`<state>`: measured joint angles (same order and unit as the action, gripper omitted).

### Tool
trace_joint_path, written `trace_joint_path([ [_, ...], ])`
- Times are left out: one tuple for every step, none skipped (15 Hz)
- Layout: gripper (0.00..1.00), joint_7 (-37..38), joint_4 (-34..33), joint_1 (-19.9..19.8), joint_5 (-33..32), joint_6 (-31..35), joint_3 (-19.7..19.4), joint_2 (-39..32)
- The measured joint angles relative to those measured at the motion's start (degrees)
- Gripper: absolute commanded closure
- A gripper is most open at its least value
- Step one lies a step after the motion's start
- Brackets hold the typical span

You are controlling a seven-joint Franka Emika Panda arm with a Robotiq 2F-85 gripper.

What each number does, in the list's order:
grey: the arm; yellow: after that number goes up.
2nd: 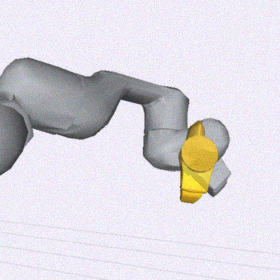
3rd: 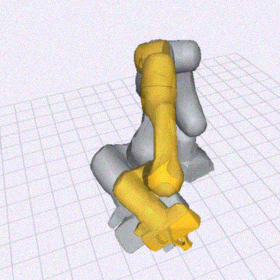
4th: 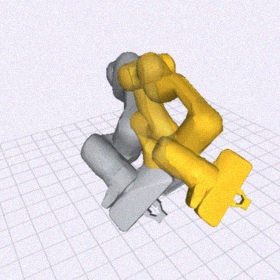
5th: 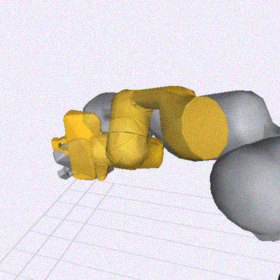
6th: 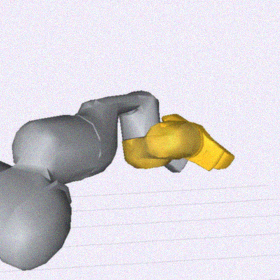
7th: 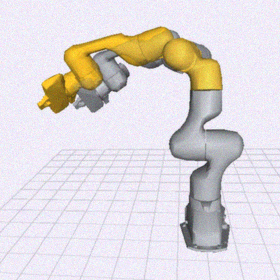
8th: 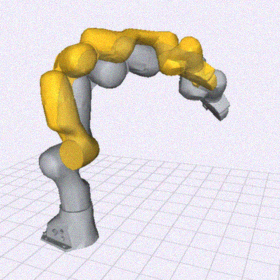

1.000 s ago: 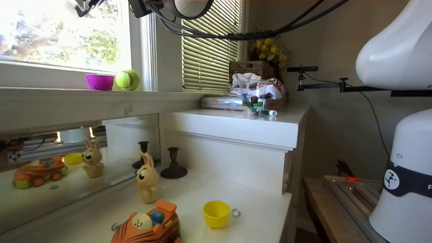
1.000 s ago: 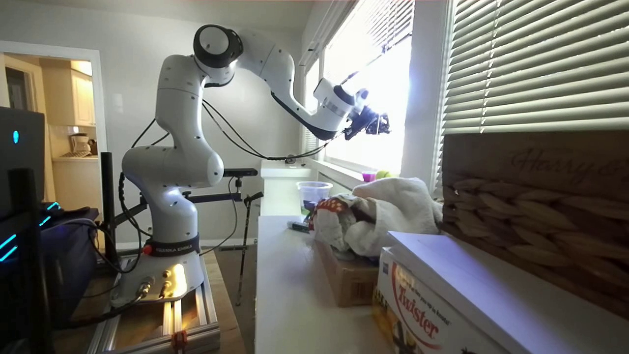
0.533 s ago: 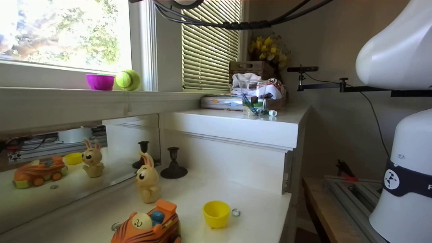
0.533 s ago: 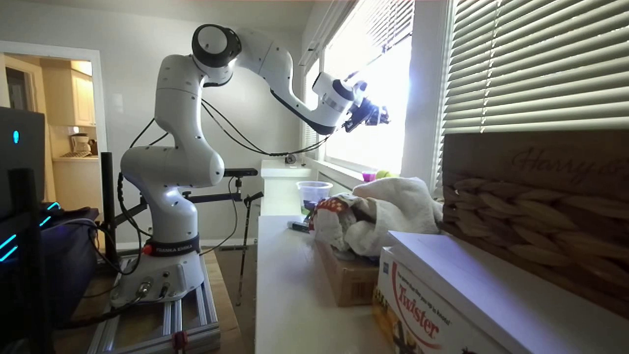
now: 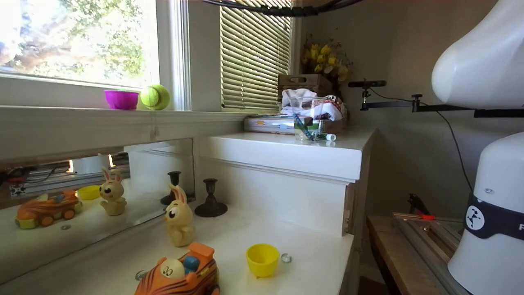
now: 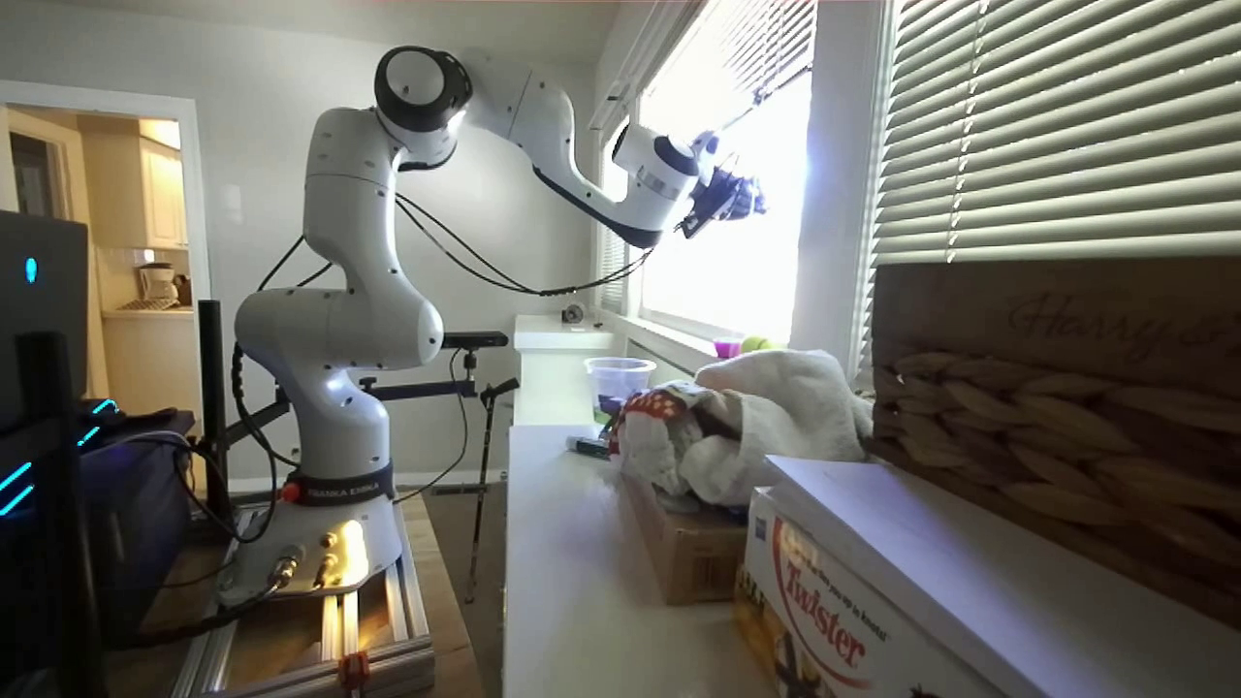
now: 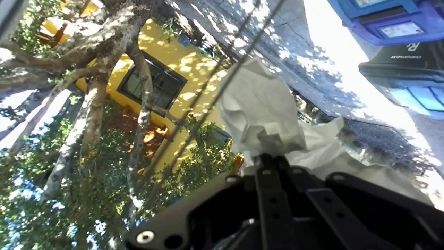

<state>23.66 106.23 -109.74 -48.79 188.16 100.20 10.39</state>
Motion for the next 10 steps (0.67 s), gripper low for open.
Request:
trace_joint_path([
  [0.99, -1.90, -0.39, 1.75, 2.96, 0.63, -1.71, 0.18],
  [0.99, -5.44, -0.80, 3.87, 7.38, 1.48, -3.93, 0.66],
  [0.99, -8.76, -1.61, 5.62, 11.66, 2.55, -5.99, 1.45],
  [0.99, -11.81, -2.56, 6.82, 15.79, 3.63, -7.69, 2.51],
  [0.99, -14.55, -3.52, 7.48, 19.55, 4.58, -9.00, 3.64],
  [0.99, -16.83, -4.36, 7.78, 22.85, 5.31, -9.94, 4.74],
  [0.99, -18.69, -4.92, 7.87, 25.56, 5.65, -10.61, 5.77],
  [0.99, -20.00, -5.17, 7.88, 27.53, 5.68, -10.99, 6.59],
  [0.99, -20.88, -5.14, 7.87, 28.85, 5.69, -11.10, 7.18],
  [0.99, -21.56, -5.06, 7.84, 29.93, 5.69, -11.12, 7.71],
])
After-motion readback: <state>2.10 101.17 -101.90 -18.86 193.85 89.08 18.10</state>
